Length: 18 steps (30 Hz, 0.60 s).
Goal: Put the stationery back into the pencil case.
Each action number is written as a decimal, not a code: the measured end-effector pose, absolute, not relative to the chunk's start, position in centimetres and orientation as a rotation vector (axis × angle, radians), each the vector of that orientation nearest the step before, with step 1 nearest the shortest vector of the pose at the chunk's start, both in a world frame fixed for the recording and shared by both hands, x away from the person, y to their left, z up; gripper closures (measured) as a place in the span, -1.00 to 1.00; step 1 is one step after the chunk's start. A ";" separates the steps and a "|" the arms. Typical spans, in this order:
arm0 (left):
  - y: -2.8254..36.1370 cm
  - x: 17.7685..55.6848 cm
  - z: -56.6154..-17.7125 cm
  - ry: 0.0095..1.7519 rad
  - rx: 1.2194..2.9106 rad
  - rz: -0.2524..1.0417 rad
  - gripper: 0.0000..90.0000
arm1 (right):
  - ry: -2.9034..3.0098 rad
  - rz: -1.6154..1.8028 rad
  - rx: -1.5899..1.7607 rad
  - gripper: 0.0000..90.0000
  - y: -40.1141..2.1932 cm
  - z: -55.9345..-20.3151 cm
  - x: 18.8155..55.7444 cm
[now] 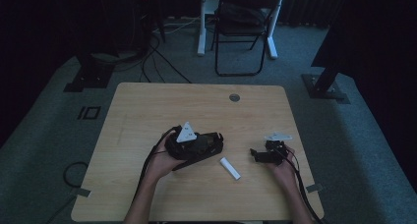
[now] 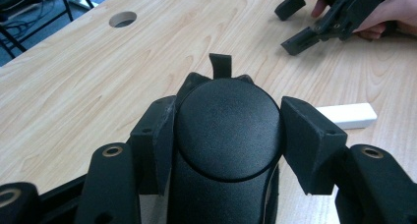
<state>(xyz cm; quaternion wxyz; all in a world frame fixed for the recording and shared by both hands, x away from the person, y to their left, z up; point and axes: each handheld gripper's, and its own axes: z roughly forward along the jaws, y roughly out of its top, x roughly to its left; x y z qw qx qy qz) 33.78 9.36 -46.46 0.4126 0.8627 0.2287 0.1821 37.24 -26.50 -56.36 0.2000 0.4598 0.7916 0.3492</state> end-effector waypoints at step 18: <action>9.4 34.5 -46.9 0.598 2.169 0.475 -0.07 | 2.212 0.977 1.286 -0.68 -26.5 -56.4 37.2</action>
